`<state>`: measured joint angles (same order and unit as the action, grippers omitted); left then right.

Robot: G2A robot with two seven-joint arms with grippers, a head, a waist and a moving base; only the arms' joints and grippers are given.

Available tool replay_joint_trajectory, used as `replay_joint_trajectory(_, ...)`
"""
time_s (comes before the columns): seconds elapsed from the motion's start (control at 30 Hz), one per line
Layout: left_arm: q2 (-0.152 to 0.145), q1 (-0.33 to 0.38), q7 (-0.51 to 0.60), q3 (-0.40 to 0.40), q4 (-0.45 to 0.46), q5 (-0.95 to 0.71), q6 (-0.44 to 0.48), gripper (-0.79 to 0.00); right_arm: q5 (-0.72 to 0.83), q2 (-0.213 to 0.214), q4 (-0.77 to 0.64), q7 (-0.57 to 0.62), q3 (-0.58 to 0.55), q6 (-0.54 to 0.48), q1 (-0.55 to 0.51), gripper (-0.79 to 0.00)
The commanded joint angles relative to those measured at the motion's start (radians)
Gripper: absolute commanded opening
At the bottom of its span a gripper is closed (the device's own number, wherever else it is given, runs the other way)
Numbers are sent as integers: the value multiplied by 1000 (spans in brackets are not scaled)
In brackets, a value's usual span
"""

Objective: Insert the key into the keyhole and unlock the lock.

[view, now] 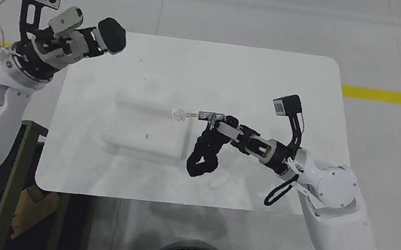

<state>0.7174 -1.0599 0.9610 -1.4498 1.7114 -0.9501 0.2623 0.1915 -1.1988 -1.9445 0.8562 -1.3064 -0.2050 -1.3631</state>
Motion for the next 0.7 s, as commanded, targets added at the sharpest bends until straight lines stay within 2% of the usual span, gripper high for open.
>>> replay_joint_trajectory(0.0, 1, 7, 127, 29, -28, -3, -82, 0, 0, 0, 0, 0, 0, 0, 0, -785)
replay_joint_trajectory(0.13, 12, -1, 228, 109, -65, 78, -96, 0, -8, 1, -25, -16, 1, 0, -41, -785)
replay_joint_trajectory(0.23, 25, -8, 251, 164, -89, 110, -51, 0, -26, 2, -47, -25, 4, 1, -62, -785)
replay_joint_trajectory(0.27, 30, -8, 274, 176, -92, 103, -21, -28, -28, 2, -48, -27, 6, 2, -62, -785)
replay_joint_trajectory(0.3, 36, -16, 299, 194, -101, 86, -5, -117, -30, 1, -47, -29, 10, 4, -61, -785)
replay_joint_trajectory(0.37, 45, -24, 328, 219, -118, 62, 15, -154, -22, 0, -40, -27, 20, 14, -55, -785)
replay_joint_trajectory(0.4, 50, -28, 337, 233, -127, 58, 13, -406, -20, 0, -34, -28, 24, 18, -51, -785)
replay_joint_trajectory(0.43, 54, -27, 340, 240, -132, 59, 17, -376, -19, -1, -30, -29, 29, 20, -47, -785)
replay_joint_trajectory(0.57, 69, -29, 331, 256, -133, 38, 34, -456, -32, -4, -18, -31, 50, 25, -34, -785)
replay_joint_trajectory(0.67, 77, -34, 329, 257, -131, 49, 42, -422, -40, -5, -12, -36, 60, 25, -29, -785)
